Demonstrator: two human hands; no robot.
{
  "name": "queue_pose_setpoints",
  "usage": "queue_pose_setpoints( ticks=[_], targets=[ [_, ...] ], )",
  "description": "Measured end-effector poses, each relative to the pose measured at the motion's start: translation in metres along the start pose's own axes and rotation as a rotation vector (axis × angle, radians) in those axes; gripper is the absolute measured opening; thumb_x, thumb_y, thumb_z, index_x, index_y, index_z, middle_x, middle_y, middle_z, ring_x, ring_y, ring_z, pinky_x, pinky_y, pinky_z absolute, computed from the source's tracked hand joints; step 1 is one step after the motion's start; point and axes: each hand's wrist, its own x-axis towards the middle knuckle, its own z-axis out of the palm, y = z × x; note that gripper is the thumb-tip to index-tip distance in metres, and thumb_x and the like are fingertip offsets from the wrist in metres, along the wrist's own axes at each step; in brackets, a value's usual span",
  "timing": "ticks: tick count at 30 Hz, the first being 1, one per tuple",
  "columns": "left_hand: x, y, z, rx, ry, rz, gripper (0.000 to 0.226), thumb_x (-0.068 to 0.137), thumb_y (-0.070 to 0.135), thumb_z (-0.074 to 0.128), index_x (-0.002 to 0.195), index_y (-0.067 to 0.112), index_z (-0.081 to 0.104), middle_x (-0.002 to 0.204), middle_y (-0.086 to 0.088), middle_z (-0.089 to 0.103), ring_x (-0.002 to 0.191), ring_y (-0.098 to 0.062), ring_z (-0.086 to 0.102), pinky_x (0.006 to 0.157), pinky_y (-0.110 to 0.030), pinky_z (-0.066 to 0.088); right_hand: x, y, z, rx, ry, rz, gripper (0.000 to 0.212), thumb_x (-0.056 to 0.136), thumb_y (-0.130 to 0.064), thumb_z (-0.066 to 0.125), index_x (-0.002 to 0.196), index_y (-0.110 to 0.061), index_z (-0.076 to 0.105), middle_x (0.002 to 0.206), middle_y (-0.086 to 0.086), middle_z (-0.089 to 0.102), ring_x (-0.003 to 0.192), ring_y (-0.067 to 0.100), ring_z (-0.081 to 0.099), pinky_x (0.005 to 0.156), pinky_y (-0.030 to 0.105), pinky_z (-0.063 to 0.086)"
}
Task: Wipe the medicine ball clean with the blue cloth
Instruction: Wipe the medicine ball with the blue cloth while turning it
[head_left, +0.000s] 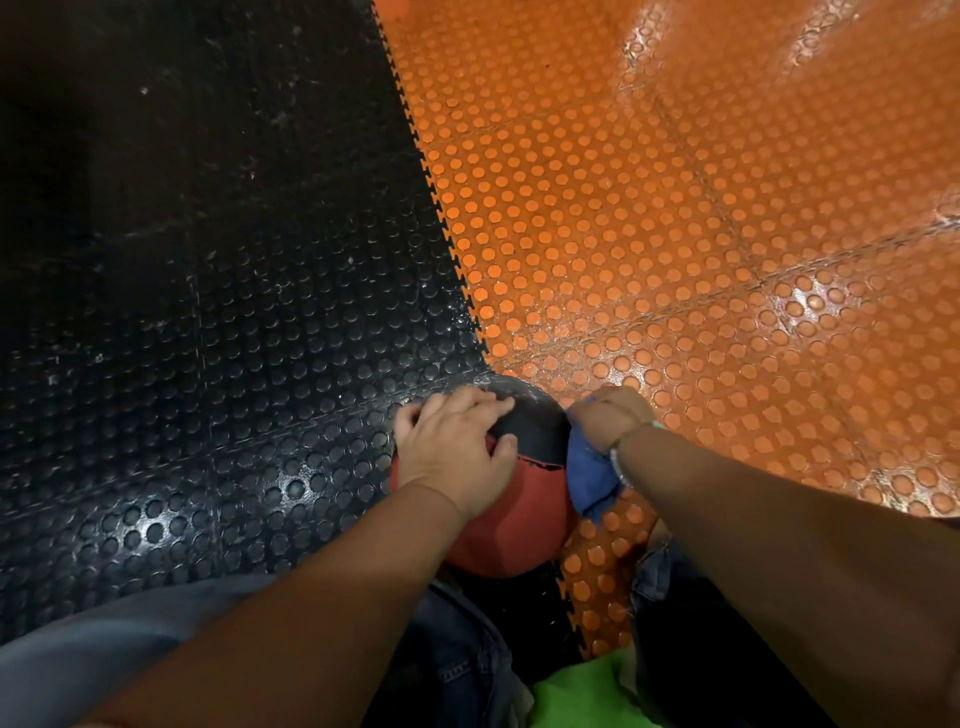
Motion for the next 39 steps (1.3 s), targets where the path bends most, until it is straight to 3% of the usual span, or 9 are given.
queue_pose_setpoints(
  ticks=[6, 12, 17, 21, 23, 25, 29, 35, 39],
  targets=[
    [-0.014, 0.008, -0.014, 0.038, -0.118, -0.153, 0.081, 0.074, 0.064, 0.065, 0.143, 0.036, 0.034, 0.146, 0.012, 0.033, 0.136, -0.014, 0.028, 0.112, -0.038, 0.014, -0.025, -0.004, -0.003, 0.195, -0.044, 0.051, 0.018, 0.09, -0.021, 0.058, 0.079, -0.007, 0.054, 0.068, 0.006, 0.049, 0.061, 0.018, 0.049, 0.054, 0.018, 0.043],
    [-0.024, 0.007, -0.018, 0.083, -0.244, -0.331, 0.098, 0.067, 0.076, 0.062, 0.145, 0.026, 0.033, 0.15, 0.003, 0.033, 0.136, -0.02, 0.034, 0.113, -0.042, 0.022, -0.053, 0.013, 0.011, 0.382, -0.101, -0.052, 0.041, 0.087, -0.025, 0.062, 0.126, -0.014, 0.053, 0.132, 0.007, 0.05, 0.119, 0.027, 0.048, 0.101, 0.039, 0.042],
    [-0.033, 0.003, -0.02, 0.07, -0.299, -0.181, 0.079, 0.079, 0.069, 0.054, 0.146, 0.033, 0.032, 0.151, 0.01, 0.03, 0.137, -0.015, 0.033, 0.11, -0.038, 0.026, -0.064, 0.032, 0.012, 0.794, -0.158, 0.192, 0.019, 0.085, -0.019, 0.067, 0.093, -0.003, 0.06, 0.093, 0.011, 0.063, 0.089, 0.028, 0.061, 0.094, 0.045, 0.049],
    [-0.037, 0.002, -0.017, 0.027, -0.261, -0.041, 0.059, 0.077, 0.059, 0.066, 0.13, 0.041, 0.048, 0.137, 0.015, 0.042, 0.128, -0.011, 0.04, 0.105, -0.034, 0.029, -0.058, 0.043, 0.013, 0.453, -0.159, 0.167, 0.059, 0.077, -0.053, 0.061, 0.115, -0.008, 0.061, 0.106, 0.009, 0.065, 0.1, 0.027, 0.062, 0.094, 0.043, 0.049],
    [-0.038, 0.002, -0.013, 0.01, -0.295, -0.032, 0.072, 0.068, 0.063, 0.072, 0.132, 0.044, 0.043, 0.141, 0.016, 0.038, 0.132, -0.012, 0.036, 0.109, -0.037, 0.027, -0.059, 0.046, 0.013, 0.237, -0.026, 0.112, 0.038, 0.087, -0.041, 0.056, 0.111, -0.012, 0.062, 0.082, 0.0, 0.059, 0.077, 0.018, 0.058, 0.074, 0.031, 0.052],
    [-0.035, 0.001, -0.008, 0.006, -0.336, -0.036, 0.088, 0.063, 0.069, 0.071, 0.14, 0.045, 0.034, 0.147, 0.017, 0.031, 0.136, -0.011, 0.032, 0.112, -0.04, 0.024, -0.061, 0.049, 0.013, 0.031, 0.116, -0.135, 0.015, 0.09, -0.026, 0.054, 0.102, -0.02, 0.062, 0.084, -0.002, 0.056, 0.074, 0.014, 0.054, 0.067, 0.023, 0.046],
    [-0.024, 0.001, -0.002, 0.018, -0.299, -0.027, 0.088, 0.07, 0.077, 0.056, 0.146, 0.044, 0.025, 0.155, 0.017, 0.022, 0.139, -0.009, 0.028, 0.113, -0.04, 0.023, -0.067, 0.036, 0.017, -0.259, 0.129, -0.682, 0.03, 0.084, -0.021, 0.057, 0.113, -0.023, 0.063, 0.112, -0.001, 0.054, 0.099, 0.018, 0.054, 0.084, 0.026, 0.044],
    [-0.014, -0.001, -0.004, 0.056, -0.396, -0.028, 0.106, 0.061, 0.081, 0.06, 0.148, 0.045, 0.011, 0.158, 0.019, 0.01, 0.143, -0.01, 0.018, 0.116, -0.043, 0.014, -0.038, 0.042, -0.001, -0.099, 0.193, -0.338, 0.032, 0.088, -0.02, 0.052, 0.119, -0.011, 0.057, 0.112, 0.011, 0.059, 0.098, 0.026, 0.056, 0.076, 0.026, 0.041],
    [-0.014, 0.003, -0.002, 0.039, -0.339, -0.006, 0.098, 0.066, 0.071, 0.063, 0.148, 0.045, 0.015, 0.157, 0.02, 0.011, 0.143, -0.007, 0.016, 0.116, -0.041, 0.013, -0.059, 0.031, 0.014, -0.302, 0.153, -0.665, 0.042, 0.075, -0.038, 0.049, 0.11, -0.018, 0.064, 0.107, 0.003, 0.058, 0.096, 0.021, 0.056, 0.077, 0.024, 0.041]
  ],
)
